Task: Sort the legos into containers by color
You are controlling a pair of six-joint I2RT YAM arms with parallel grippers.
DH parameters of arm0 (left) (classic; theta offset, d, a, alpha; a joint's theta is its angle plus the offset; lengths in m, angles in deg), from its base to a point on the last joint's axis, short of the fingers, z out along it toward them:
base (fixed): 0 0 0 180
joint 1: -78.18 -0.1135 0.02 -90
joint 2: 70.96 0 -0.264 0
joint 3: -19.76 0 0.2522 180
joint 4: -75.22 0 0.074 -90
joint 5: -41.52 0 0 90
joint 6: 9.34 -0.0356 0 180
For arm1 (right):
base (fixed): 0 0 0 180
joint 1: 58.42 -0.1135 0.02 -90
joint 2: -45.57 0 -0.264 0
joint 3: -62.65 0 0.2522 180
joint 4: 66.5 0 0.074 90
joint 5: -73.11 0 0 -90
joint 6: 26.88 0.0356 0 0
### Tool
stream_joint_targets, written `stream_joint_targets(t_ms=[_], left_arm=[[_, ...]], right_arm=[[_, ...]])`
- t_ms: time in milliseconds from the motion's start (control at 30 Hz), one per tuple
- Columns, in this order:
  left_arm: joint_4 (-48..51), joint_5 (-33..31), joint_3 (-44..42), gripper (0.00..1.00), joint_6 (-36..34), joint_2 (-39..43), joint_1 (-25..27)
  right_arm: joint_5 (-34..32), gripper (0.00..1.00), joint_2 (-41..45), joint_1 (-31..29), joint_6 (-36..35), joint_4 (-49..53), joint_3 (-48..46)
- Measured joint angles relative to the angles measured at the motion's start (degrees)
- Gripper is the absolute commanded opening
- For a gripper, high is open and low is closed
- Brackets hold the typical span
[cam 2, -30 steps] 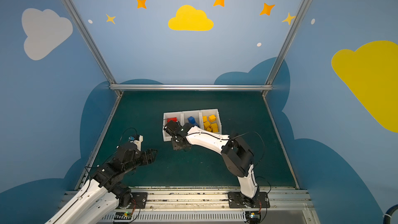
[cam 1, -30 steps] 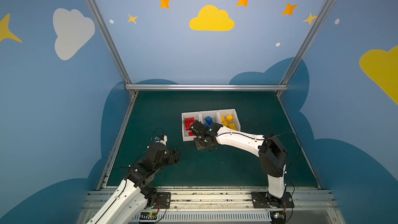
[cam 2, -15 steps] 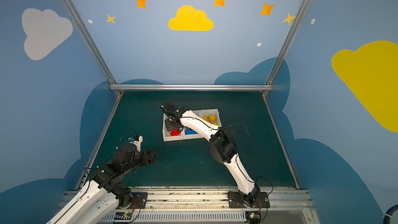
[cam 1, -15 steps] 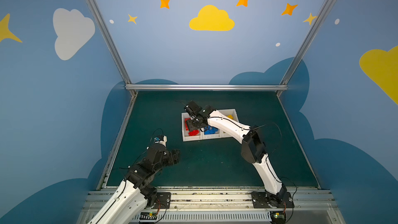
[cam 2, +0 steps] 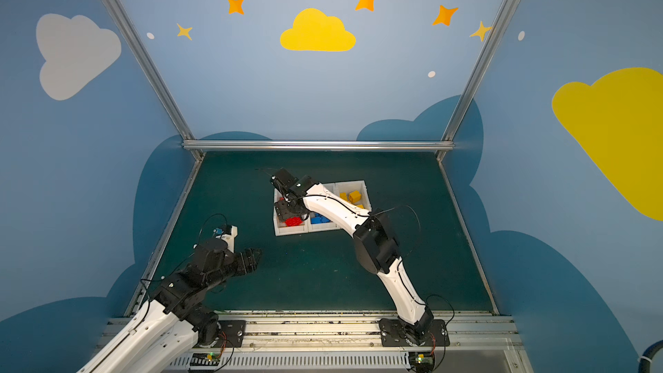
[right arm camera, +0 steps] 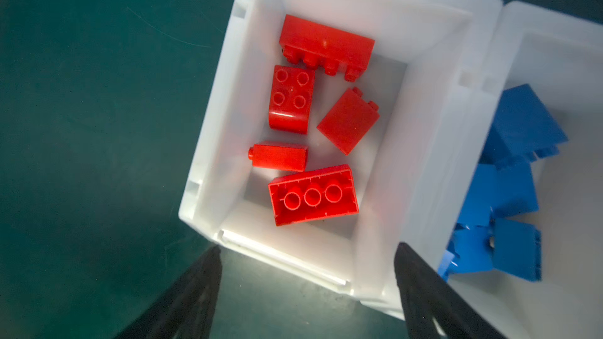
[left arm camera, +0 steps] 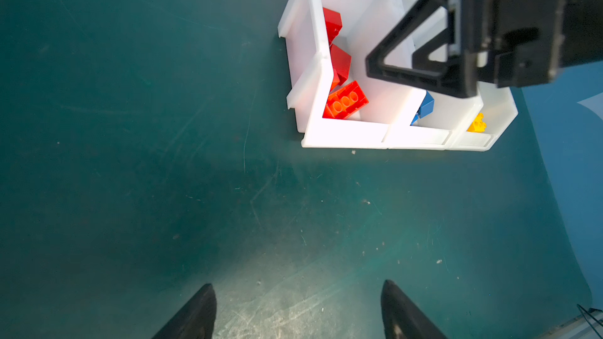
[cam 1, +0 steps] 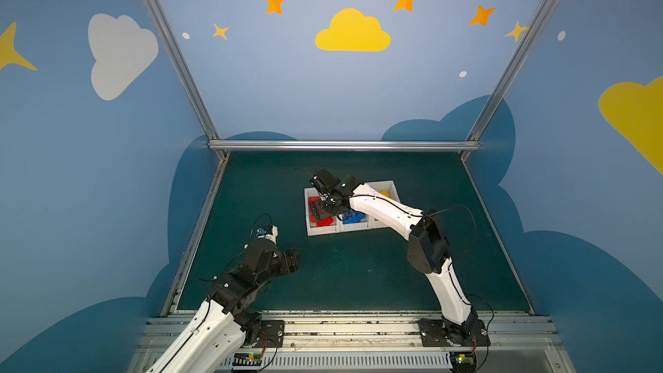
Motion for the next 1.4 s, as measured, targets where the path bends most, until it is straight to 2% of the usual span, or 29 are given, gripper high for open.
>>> stream_joint_targets(t_ms=[167, 267, 300, 467, 633, 733, 833, 933, 1067, 1300, 1400], left_arm=[[-2.5, -1.9, 0.0, 0.85, -1.7, -0.2, 0.0], [-5.9, -4.0, 0.1, 0.95, -4.2, -1.4, 0.0], [-7.3, -5.1, 0.2, 0.99, -5.1, -2.1, 0.0], [-15.5, -12.3, 0.3, 0.99, -10.7, -6.5, -0.4], [-29.0, -19.5, -2.3, 0.99, -16.3, -11.8, -3.7], [-36.1, -21.6, -5.0, 0.99, -17.7, -16.6, -8.7], [-40.4, -20.2, -5.6, 0.99, -17.4, -22.1, -15.1], [-43.7, -17.2, -4.3, 0.99, -17.1, -27.1, -20.5], [-46.7, -13.4, -0.9, 0.99, -20.0, -32.9, -23.2], [-58.4, -9.6, -0.7, 1.00, -27.2, -43.0, -25.0], [-61.9, -6.8, -1.4, 1.00, -30.6, -48.2, -26.6]], right_arm=[[-2.0, 0.83, 9.9, 0.1, -0.5, -3.2, -6.4], [-4.1, 0.84, 19.0, 0.6, -0.9, -7.1, -14.1], [-5.2, 0.84, 22.8, 1.0, -1.2, -8.7, -17.7], [-12.6, 0.88, 42.6, 5.3, -4.7, -19.8, -40.7], [-18.6, 0.90, 62.4, 15.2, -9.1, -31.6, -66.7], [-20.7, 0.90, 71.8, 23.1, -12.8, -39.8, -81.4], [-21.3, 0.90, 77.6, 30.2, -15.8, -49.5, -95.3], [-19.4, 0.91, 77.1, 38.4, -15.9, -57.0, -103.9], [-14.8, 0.91, 71.5, 47.1, -13.8, -59.4, -102.4], [-7.2, 0.91, 53.9, 51.8, -12.1, -64.4, -88.0], [-5.4, 0.91, 48.1, 52.0, -12.5, -68.5, -85.8]])
